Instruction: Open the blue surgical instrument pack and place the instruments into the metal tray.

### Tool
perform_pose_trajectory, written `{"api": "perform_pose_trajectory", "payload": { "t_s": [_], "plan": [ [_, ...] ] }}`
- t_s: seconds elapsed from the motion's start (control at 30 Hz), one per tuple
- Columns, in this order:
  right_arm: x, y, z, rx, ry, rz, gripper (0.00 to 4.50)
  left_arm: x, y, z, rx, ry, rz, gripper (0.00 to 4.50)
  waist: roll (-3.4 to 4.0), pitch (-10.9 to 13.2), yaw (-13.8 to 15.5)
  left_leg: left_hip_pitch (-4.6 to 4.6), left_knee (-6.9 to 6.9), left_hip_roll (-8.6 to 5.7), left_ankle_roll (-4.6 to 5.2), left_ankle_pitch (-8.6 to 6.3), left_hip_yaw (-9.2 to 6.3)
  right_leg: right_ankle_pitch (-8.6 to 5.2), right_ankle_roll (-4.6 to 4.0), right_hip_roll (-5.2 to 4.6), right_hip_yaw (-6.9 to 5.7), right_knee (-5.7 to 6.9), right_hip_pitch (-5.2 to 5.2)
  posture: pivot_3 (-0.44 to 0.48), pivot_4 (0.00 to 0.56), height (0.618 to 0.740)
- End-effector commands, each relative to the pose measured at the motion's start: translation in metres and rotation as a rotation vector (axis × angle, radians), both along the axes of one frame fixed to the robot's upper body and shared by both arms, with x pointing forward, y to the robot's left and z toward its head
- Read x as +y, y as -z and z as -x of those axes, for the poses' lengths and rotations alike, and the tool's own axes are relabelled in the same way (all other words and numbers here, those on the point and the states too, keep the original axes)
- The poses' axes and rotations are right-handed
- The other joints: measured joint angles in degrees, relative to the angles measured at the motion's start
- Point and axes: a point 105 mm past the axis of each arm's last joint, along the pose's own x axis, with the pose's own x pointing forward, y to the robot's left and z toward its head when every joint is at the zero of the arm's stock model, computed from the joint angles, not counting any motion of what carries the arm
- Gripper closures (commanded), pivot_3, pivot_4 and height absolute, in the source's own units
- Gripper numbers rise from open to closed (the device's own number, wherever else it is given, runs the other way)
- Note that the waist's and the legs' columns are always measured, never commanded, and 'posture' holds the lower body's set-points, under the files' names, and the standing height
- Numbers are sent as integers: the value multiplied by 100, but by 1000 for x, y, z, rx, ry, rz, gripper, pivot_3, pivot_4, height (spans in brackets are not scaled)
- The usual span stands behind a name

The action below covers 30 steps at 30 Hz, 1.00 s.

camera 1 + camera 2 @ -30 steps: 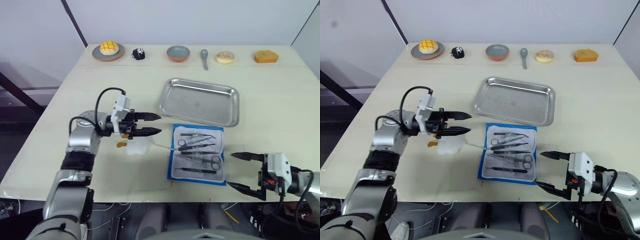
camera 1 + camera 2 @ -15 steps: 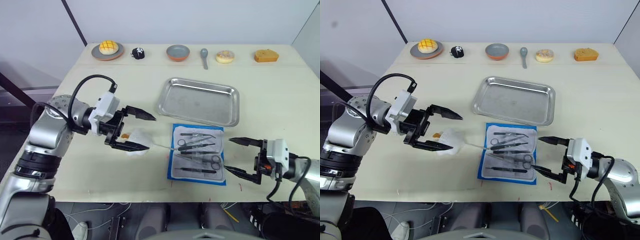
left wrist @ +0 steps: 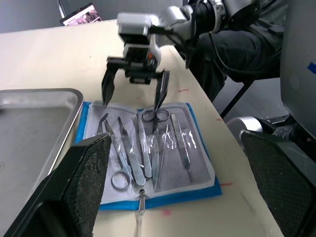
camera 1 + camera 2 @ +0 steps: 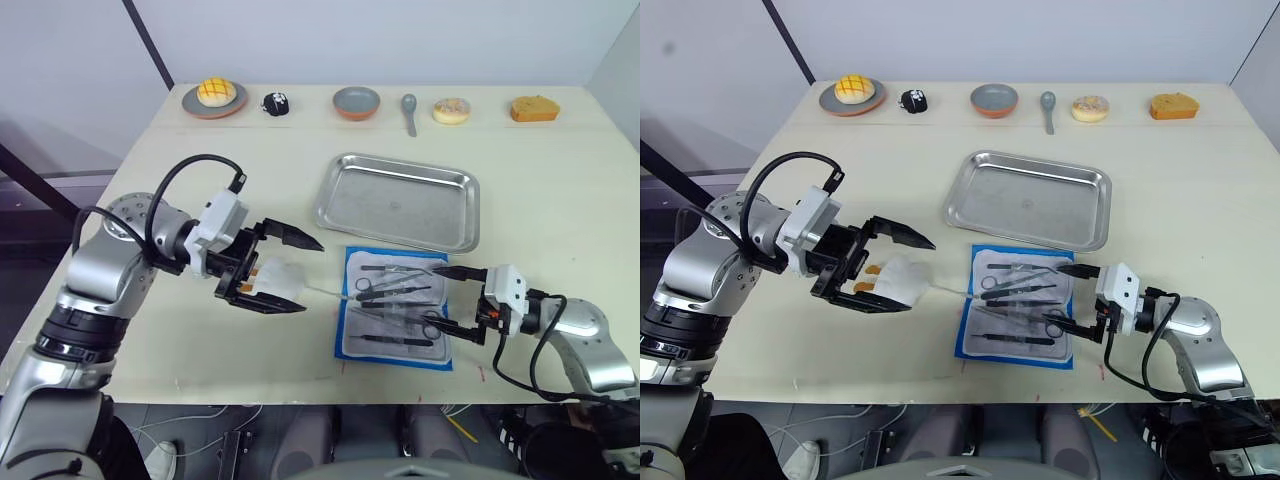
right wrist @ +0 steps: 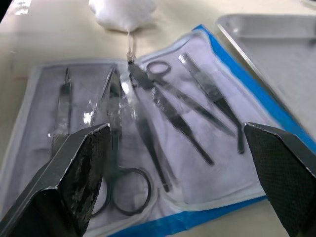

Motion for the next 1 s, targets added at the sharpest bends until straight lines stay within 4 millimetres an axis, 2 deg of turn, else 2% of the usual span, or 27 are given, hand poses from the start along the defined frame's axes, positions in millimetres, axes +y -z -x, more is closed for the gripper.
{"api": "perform_pose_trajectory", "payload": {
  "t_s": [0.03,0.23,0.37,0.63,0.9,1.0],
  "plan": [
    [1,2,-2,-30,-4,-12,0,1,-4,6,-15,37,3,80,2,2,-1,0,0,0,-1,1,0,0,0,0,0,0,0,0,150,740],
    [-2,25,1,13,18,11,0,0,-5,3,-3,19,32,80,5,4,-5,2,0,0,-12,7,2,0,0,0,2,2,0,0,150,740],
    [-5,42,5,72,32,94,0,0,-1,0,-3,12,31,80,4,3,-5,5,0,0,-13,7,2,0,0,0,2,3,2,0,150,740],
    [-5,54,9,231,74,120,0,-5,10,-9,26,-8,45,80,-3,-2,-7,12,-1,3,-12,7,3,0,-1,4,3,4,6,0,150,740],
    [-4,55,6,278,107,131,0,-18,24,-20,41,-32,63,80,-14,-9,-21,12,-1,4,-12,7,3,0,-1,4,4,3,7,0,150,740],
    [-5,57,6,299,111,141,0,-27,34,-30,42,-84,57,80,-18,-14,-11,14,-1,4,-12,7,3,0,-1,4,4,4,8,0,150,740]
  ]
}}
